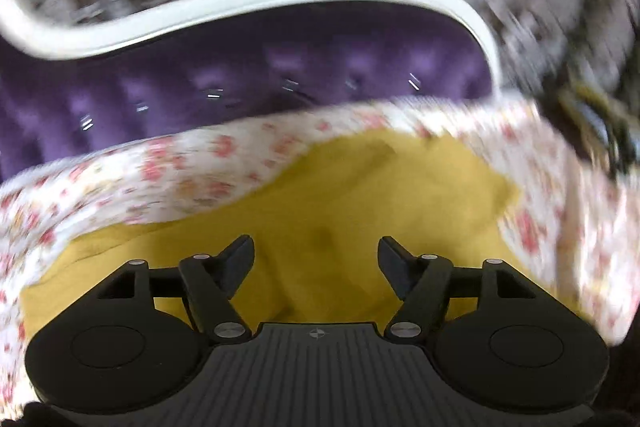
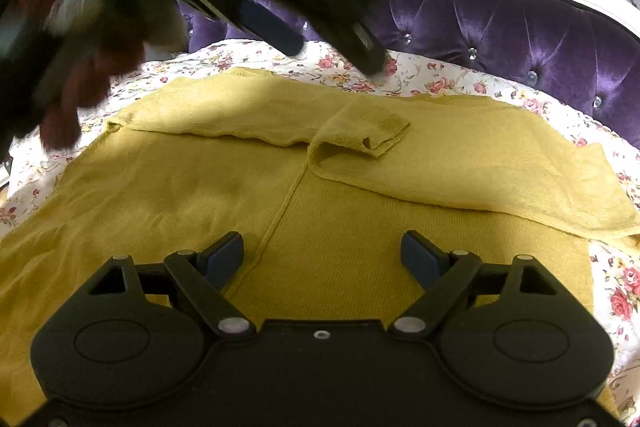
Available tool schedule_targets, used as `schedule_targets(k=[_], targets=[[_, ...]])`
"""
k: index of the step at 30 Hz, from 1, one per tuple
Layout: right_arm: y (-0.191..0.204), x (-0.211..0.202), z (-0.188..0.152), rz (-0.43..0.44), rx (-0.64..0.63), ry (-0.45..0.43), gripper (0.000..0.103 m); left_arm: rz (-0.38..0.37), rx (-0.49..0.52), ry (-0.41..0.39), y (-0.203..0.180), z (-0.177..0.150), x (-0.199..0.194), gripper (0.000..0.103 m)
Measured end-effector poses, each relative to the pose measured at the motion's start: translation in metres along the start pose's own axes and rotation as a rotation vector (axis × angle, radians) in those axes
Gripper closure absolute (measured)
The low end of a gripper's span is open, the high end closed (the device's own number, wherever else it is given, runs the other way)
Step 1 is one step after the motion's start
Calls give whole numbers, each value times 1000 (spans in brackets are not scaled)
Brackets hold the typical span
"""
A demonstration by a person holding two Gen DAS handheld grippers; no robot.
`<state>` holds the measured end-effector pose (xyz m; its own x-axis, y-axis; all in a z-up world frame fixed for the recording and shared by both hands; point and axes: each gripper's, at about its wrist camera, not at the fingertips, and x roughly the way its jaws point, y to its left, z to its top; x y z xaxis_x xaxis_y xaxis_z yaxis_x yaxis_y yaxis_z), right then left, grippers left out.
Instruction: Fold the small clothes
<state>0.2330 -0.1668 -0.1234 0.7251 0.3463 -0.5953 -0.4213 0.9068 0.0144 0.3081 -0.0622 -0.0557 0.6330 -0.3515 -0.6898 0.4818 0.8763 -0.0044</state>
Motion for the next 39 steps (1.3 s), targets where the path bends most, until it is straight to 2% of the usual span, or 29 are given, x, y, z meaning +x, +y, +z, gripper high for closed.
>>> schedule_targets(k=[4, 8, 10, 11, 12, 14, 20, 24, 27, 33, 36, 39], targets=[[-1, 0, 0, 2, 3, -1, 16, 18, 91, 33, -22, -12, 10, 35], [-1, -1, 0, 5, 7, -4, 16, 42, 115, 65, -25, -18, 14, 36], [-1, -1, 0, 5, 8, -4, 16, 53, 122, 88, -23, -19, 20, 63], [-1, -1, 0, 5, 8, -4, 16, 56, 101, 86, -20, -19, 21, 96], [-1, -1, 0, 5, 8, -4, 16, 60, 61, 75, -14, -19, 21, 98], [-1, -1, 1, 4, 8, -4, 16, 49, -14, 40, -2, -14, 14, 98], [-1, -1, 1, 4, 8, -4, 16, 85, -159, -170, 40, 13, -45, 99], [-1, -1, 1, 4, 8, -4, 16, 134, -254, -236, 76, 3, -76, 99], [-2, -1, 1, 3, 8, -3, 16, 182, -320, -240, 100, -22, -86, 99], [-3, -1, 2, 6, 13, 2, 15, 177, -449, -135, 130, -78, -70, 98], [-3, -2, 2, 14, 20, 6, 15, 167, -491, -124, 136, -90, -63, 99], [-2, -3, 6, 3, 8, 14, 15, 154, -502, -128, 138, -87, -65, 99]])
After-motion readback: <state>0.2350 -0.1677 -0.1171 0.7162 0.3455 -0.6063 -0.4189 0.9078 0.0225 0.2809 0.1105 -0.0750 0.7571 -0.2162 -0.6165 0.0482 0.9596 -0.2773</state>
